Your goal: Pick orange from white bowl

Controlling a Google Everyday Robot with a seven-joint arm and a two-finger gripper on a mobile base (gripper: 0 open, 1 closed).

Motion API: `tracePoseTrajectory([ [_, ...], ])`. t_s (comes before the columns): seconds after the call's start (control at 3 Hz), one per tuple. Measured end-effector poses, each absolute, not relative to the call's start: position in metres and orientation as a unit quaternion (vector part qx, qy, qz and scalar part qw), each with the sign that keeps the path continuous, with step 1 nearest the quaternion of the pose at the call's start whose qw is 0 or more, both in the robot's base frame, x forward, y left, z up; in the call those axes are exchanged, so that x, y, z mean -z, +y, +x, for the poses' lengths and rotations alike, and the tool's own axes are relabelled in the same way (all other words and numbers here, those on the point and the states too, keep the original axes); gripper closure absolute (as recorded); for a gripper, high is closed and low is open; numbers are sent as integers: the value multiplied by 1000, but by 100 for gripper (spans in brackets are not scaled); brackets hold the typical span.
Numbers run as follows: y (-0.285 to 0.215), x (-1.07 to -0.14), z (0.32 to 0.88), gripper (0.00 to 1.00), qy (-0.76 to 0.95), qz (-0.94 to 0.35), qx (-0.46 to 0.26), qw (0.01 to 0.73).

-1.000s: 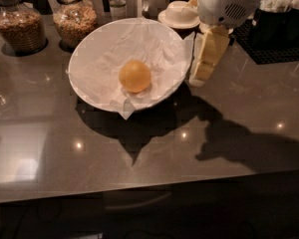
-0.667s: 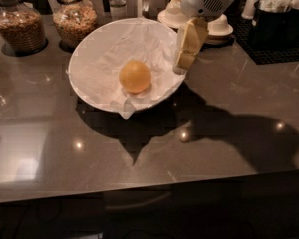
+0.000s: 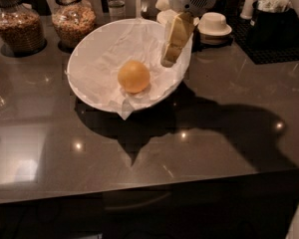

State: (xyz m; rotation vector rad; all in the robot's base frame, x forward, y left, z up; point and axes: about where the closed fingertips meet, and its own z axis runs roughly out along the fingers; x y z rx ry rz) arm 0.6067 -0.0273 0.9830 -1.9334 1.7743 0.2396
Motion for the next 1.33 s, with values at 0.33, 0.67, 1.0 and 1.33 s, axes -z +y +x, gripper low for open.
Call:
tracePoseTrajectory([
  [0.33,-20,-986,602,4,657,-703,-81,259],
  [0.67,1,-973,598,23,661,-690,-107,275],
  [1.0,34,-947,613,39,660,-681,-142,285],
  [1.33,55,-921,633,32,665,-672,-170,280],
])
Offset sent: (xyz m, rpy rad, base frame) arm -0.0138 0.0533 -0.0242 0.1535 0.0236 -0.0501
